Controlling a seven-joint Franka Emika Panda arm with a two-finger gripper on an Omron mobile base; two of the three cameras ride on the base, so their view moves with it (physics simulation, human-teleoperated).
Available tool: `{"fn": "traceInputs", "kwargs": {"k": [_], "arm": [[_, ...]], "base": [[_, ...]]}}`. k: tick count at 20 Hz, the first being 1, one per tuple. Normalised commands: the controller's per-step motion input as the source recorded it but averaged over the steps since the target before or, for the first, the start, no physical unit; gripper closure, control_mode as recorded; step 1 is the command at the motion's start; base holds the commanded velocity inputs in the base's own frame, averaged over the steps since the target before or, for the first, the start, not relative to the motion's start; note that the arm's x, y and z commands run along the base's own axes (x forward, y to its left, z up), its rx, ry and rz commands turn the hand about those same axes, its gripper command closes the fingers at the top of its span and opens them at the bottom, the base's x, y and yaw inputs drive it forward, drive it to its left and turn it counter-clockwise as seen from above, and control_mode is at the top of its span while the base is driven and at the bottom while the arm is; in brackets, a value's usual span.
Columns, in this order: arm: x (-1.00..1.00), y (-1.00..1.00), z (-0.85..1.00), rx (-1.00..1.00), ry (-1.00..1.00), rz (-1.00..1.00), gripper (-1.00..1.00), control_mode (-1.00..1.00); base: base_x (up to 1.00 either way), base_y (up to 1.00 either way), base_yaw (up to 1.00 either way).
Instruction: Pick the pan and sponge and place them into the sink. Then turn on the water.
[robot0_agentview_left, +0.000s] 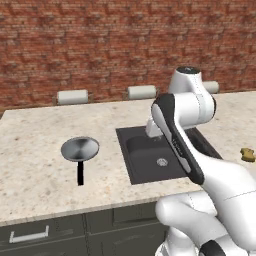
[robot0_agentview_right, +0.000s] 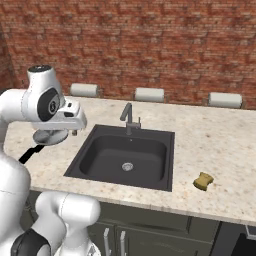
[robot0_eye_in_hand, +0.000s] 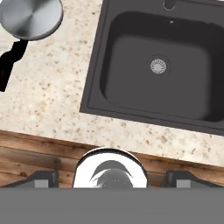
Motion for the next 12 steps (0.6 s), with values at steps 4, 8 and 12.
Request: {"fn": "traceInputs", "kwargs": {"k": [4, 8, 12], "arm": [[-0.37, 1.00, -0.62, -0.15, 0.08, 0.02, -1.00, -1.00], [0.00, 1.00, -0.49, -0.01, 0.07, 0.00, -1.00, -1.00], [0.08, 0.84, -0.21, 0.03, 0.15, -0.02, -1.00, -1.00]], "base": [[0.00, 0.00, 0.00], [0.00, 0.00, 0.00], [0.00, 0.00, 0.00]]}}
